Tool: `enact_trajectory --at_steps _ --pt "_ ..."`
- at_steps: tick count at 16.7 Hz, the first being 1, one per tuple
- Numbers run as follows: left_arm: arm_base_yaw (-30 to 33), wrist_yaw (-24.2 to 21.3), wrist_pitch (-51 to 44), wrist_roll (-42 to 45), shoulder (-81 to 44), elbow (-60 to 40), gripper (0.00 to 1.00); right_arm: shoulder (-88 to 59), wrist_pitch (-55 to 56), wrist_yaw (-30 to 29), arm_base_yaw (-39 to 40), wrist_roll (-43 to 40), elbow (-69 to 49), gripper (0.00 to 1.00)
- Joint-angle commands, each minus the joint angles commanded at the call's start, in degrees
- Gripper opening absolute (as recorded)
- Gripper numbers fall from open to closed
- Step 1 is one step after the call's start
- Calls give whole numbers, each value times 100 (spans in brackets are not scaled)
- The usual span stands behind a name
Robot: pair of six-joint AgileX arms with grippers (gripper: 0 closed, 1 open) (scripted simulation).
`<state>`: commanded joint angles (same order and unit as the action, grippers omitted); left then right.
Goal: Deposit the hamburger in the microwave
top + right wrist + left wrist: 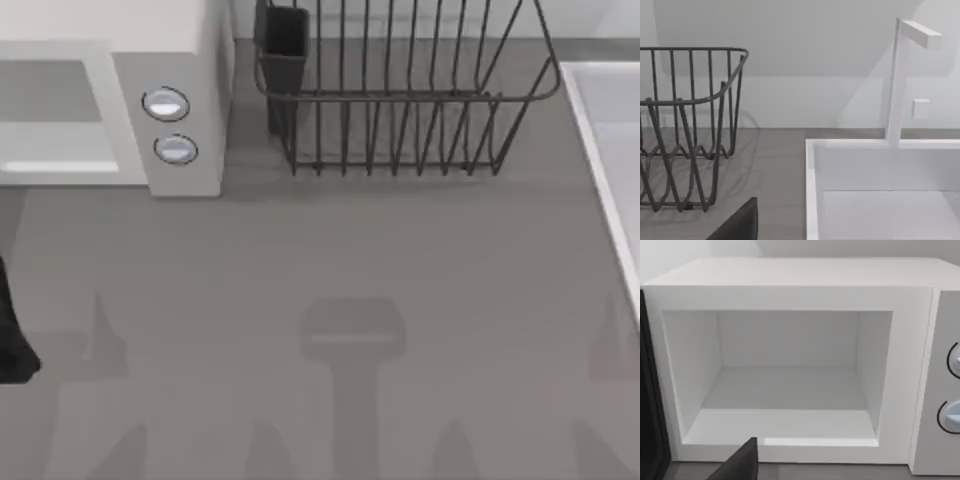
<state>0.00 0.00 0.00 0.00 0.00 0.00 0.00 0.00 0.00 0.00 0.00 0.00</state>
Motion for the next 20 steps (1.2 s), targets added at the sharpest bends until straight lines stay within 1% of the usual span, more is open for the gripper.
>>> enact_trajectory --at_steps 2,4,7,10,17,20 --pt "-1 0 -3 4 -4 -4 100 0 0 0 0 0 0 100" --pt "-68 3 -142 187 -188 -167 100 0 0 0 0 0 0 100" --pt "-296 -1 -647 908 -921 -755 100 0 0 0 0 0 0 100" --pt "-627 -13 -1415 2052 -2199 -1598 100 0 0 0 0 0 0 100" --pt "-1560 -30 -3635 5203 -6253 -3784 100 0 0 0 0 0 0 100" --pt "-1925 -23 -4457 6338 -7613 -4631 100 0 0 0 0 0 0 100"
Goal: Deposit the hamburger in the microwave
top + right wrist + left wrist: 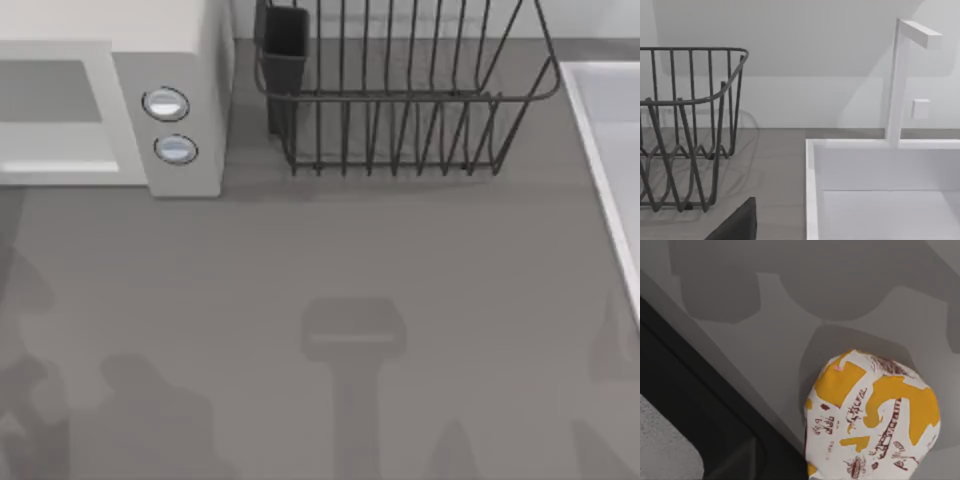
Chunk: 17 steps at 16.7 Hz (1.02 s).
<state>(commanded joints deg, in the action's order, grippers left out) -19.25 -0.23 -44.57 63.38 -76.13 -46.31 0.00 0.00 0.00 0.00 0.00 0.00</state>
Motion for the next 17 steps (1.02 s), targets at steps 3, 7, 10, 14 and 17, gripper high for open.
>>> enact_trajectory --at_steps 3,7,10,14,17 --pt "-287 5 -608 926 -1062 -709 100 0 0 0 0 0 0 100" --pt "-494 4 -1013 1579 -1793 -1250 100 0 0 0 0 0 0 100" --pt "-506 4 -1035 1617 -1827 -1282 100 0 0 0 0 0 0 100" --pt "-467 2 -947 1592 -1858 -1208 100 0 0 0 0 0 0 100" --pt "-488 4 -366 1598 -2153 -926 100 0 0 0 0 0 0 100"
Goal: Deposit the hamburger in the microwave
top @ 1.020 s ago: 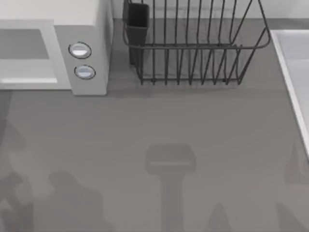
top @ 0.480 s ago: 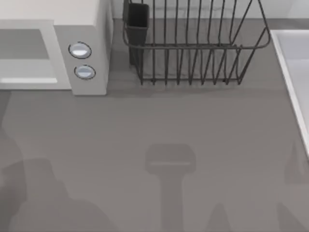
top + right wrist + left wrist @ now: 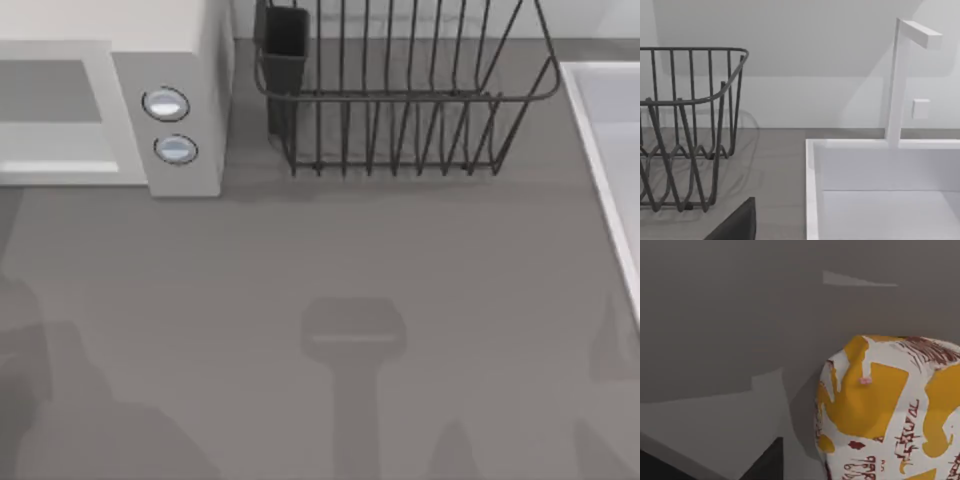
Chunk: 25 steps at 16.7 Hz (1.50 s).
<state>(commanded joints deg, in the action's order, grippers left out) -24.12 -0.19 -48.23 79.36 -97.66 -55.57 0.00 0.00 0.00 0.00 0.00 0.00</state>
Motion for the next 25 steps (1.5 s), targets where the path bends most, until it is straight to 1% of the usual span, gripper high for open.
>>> enact_trajectory --at_steps 3,5,10,23,24,25 --pt "-15 -1 848 22 -389 375 100 0 0 0 0 0 0 100" --pt "-22 -2 1180 34 -583 557 100 0 0 0 0 0 0 100" --pt "-25 -2 1269 41 -642 614 100 0 0 0 0 0 0 100" --pt "-25 -2 1269 41 -642 614 2 0 0 0 0 0 0 100" --pt "-25 -2 1269 41 -642 614 0 0 0 0 0 0 0 100" --pt "-25 -2 1269 41 -642 614 0 0 0 0 0 0 0 100"
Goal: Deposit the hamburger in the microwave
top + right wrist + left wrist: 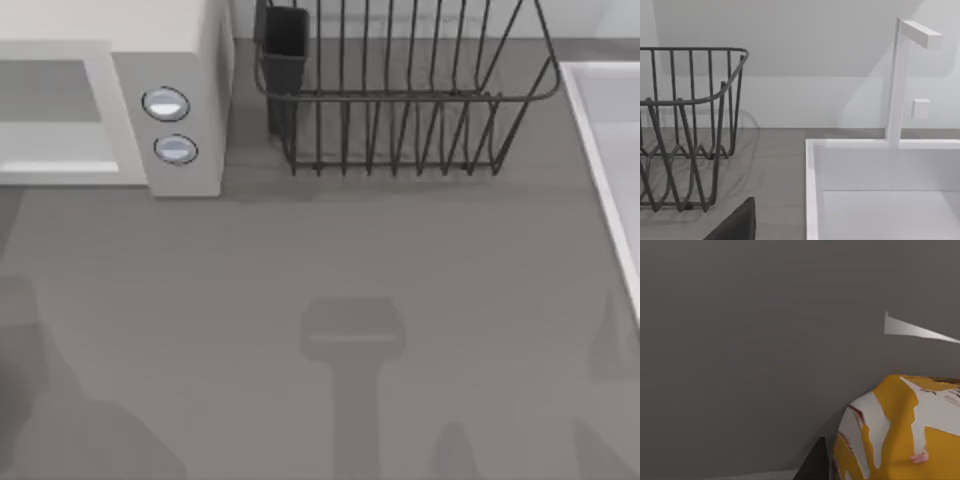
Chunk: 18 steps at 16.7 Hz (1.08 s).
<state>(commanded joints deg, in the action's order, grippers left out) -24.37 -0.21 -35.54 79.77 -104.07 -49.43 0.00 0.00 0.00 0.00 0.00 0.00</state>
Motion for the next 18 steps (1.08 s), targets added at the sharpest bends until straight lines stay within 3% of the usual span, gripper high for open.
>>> enact_trajectory --at_steps 6,18 --pt "0 0 0 0 0 0 0 0 0 0 0 0 0 100" --pt "46 -37 -2719 -175 1192 -1491 0 0 0 0 0 0 0 100"
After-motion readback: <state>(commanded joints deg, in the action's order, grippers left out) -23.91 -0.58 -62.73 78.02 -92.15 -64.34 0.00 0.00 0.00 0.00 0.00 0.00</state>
